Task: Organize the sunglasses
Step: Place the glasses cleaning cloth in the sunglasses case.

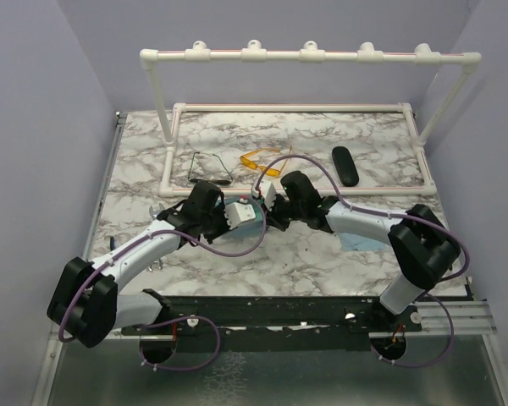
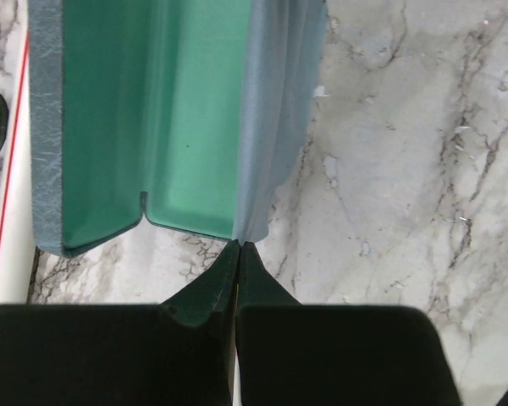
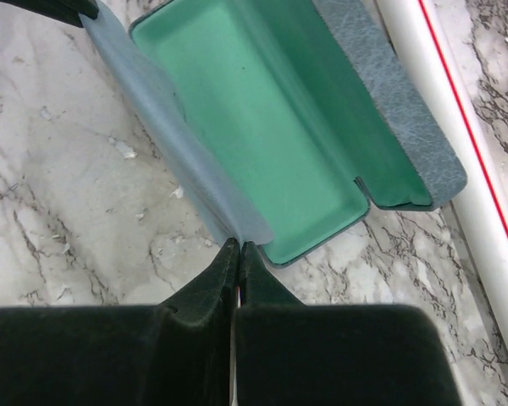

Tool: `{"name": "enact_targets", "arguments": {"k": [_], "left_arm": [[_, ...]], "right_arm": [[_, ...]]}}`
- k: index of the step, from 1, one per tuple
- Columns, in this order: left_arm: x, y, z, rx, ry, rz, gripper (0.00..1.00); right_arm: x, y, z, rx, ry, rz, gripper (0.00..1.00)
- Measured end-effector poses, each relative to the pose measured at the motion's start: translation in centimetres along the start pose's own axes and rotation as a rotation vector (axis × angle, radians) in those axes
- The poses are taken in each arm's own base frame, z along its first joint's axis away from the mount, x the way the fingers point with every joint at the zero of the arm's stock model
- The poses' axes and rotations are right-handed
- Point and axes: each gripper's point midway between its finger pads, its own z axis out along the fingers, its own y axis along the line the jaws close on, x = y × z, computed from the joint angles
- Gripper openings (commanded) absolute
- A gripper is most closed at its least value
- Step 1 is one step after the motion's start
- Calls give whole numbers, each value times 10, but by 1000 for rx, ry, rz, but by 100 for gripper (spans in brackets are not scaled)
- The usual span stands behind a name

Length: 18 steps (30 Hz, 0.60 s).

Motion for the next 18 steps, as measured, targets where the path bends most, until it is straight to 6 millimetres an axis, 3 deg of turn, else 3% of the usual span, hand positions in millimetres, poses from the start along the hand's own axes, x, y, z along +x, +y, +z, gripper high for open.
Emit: {"name": "enact_targets", "arguments": {"k": [18], "left_arm": [[2,27,18,-128,-23,6,0]], "right_arm": [[-7,-34,12,122,1,23,1]]}}
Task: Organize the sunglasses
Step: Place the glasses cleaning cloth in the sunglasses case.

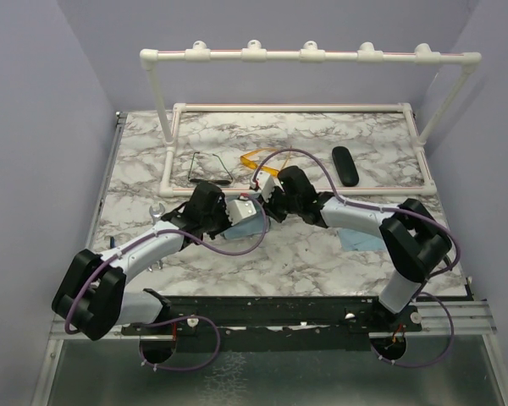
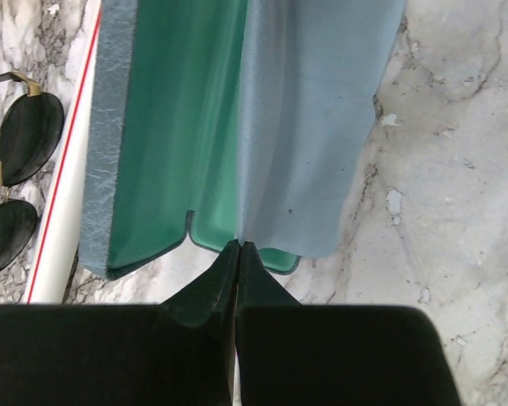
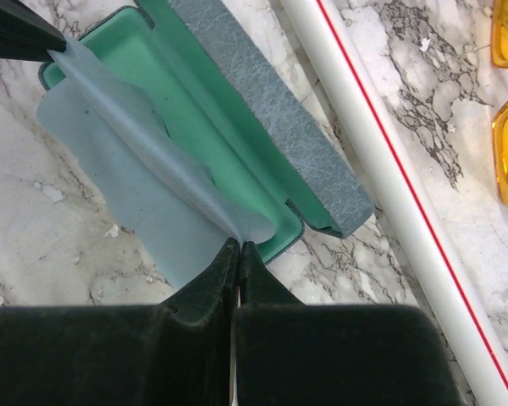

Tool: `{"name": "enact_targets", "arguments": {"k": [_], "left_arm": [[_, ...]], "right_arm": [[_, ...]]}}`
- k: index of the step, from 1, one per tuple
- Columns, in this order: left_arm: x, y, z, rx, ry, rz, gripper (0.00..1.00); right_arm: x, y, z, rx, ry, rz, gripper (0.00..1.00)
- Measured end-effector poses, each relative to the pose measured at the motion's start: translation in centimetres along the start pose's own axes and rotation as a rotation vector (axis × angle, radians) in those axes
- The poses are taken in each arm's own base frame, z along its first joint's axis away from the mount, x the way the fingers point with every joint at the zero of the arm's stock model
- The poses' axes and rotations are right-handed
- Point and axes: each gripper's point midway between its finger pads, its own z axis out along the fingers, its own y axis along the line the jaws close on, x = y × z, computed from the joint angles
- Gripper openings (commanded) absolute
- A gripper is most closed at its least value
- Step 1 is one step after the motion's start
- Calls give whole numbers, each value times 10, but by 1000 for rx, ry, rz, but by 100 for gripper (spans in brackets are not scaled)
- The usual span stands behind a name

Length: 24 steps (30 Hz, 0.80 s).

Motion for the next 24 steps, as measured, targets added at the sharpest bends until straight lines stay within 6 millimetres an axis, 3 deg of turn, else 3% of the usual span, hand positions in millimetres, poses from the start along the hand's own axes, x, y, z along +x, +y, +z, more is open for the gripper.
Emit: {"name": "enact_targets", "arguments": {"k": [7,24], "left_arm": [[-2,9,3,-43,-21,2,0],[9,12,15,-70,-18,43,0]], "right_arm": [[-4,-10,4,38,-14,5,1],[6,-10,14,35,3,17,1]]}}
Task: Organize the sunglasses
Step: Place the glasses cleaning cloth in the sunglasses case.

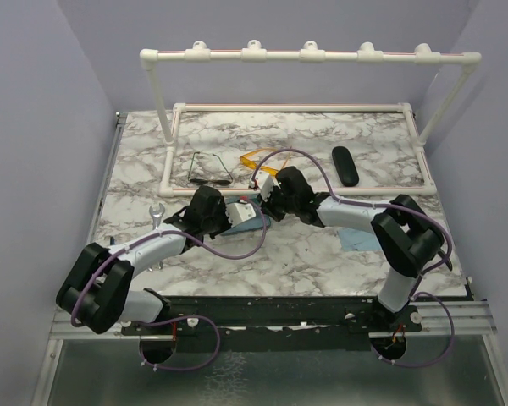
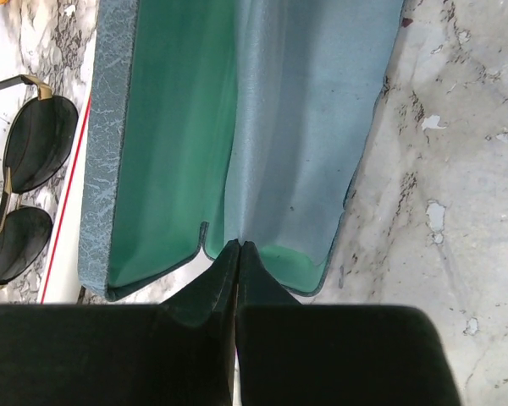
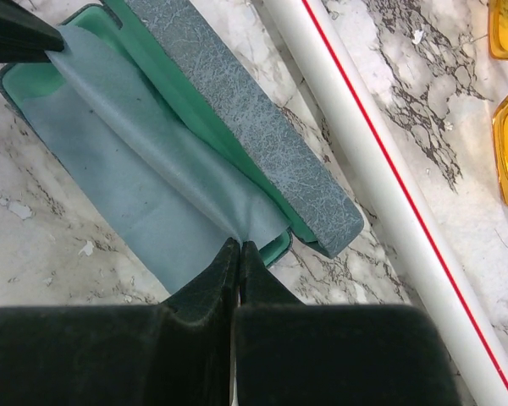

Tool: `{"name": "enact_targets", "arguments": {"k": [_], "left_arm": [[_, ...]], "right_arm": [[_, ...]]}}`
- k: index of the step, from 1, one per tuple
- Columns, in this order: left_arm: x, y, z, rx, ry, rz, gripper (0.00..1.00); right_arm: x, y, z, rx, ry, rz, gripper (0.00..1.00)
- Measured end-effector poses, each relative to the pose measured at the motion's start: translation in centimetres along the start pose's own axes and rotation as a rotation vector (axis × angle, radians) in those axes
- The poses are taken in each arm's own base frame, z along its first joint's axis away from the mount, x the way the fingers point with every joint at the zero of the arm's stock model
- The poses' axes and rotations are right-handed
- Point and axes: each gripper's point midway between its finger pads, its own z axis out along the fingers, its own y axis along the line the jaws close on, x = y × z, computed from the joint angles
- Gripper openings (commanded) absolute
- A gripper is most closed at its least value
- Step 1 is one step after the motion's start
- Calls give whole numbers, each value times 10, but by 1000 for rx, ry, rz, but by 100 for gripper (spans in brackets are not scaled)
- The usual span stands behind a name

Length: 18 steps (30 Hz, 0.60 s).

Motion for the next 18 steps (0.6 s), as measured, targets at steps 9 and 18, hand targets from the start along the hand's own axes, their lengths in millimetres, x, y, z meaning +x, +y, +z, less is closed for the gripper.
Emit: {"name": "enact_targets", "arguments": {"k": [9,18], "left_arm": [[3,5,4,-22,-1,33,0],[3,7,7,-37,-13,48,5]], "right_arm": [[3,0,5,0,3,9,1],[6,0,8,0,8,20,2]]}}
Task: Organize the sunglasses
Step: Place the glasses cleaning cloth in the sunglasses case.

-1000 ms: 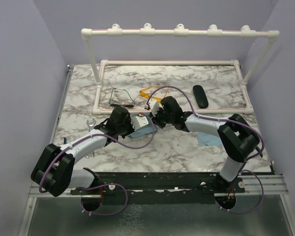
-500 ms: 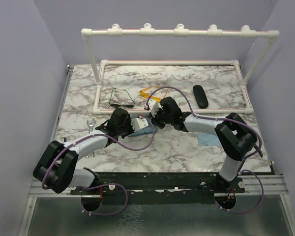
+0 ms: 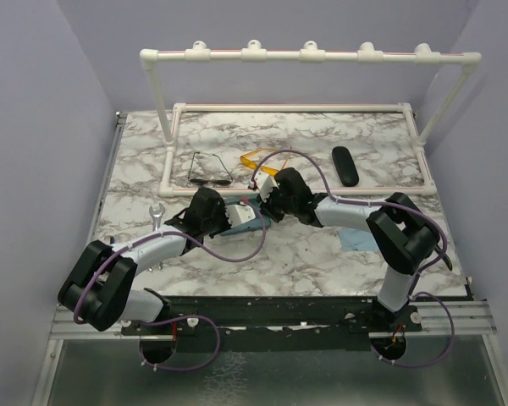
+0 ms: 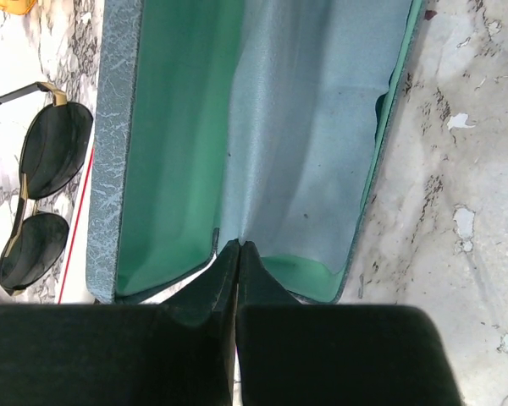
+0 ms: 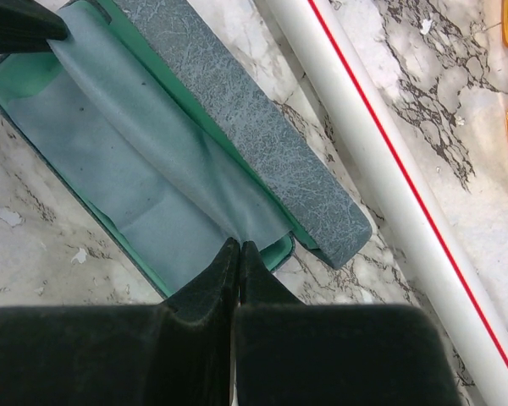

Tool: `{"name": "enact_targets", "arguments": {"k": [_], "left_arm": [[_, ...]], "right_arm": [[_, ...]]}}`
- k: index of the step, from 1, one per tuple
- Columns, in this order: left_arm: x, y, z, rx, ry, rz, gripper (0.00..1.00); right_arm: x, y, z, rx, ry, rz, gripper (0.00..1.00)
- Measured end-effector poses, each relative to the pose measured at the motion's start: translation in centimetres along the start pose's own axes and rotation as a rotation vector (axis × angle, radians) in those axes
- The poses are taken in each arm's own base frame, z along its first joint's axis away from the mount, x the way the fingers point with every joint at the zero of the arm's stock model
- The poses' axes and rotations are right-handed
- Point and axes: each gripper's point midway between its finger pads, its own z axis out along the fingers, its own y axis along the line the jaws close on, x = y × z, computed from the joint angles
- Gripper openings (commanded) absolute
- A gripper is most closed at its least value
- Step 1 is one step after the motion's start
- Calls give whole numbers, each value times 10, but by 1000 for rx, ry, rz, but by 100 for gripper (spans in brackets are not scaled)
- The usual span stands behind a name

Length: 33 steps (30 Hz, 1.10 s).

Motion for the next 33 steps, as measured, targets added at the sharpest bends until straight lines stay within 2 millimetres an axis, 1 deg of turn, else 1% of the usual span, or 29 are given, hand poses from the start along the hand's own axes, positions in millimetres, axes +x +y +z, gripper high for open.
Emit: {"name": "enact_targets", "arguments": {"k": [2,4,9,13,19,23,27,29,30,31,32,33], "left_arm": [[1,0,0,-3,-3,5,13],[3,-1,1,-3,-1,12,20],[10,-8,1,7,13,16,26],[11,-7,0,1,16,17,27],[7,0,-4,-28,6,19,28],[5,5,-6,-51,6,18,28],[1,8,-10,-62,-6,13,31],[-3,6,-15,-47,-20,16,32],[-6,4,-17,-29,-33,20,31],[-8,2,-19,-17,-43,22,29],[-11,0,-21,-2,-55,26,26],[-12,-3,-22,11,-63,28,22]], "right_arm": [[0,0,0,1,0,0,6],[0,-1,0,3,0,2,13],[-4,-4,1,16,-6,6,19],[-6,-6,1,28,-9,17,22],[-6,-9,-1,54,-5,42,35],[-9,-11,-5,69,-8,52,39],[-22,-10,-18,70,-44,55,40],[-33,-3,-28,36,-81,48,38],[-38,2,-32,10,-101,44,32],[-42,7,-35,-15,-118,43,23],[-45,10,-37,-37,-132,46,17],[-47,13,-37,-52,-142,49,14]]}}
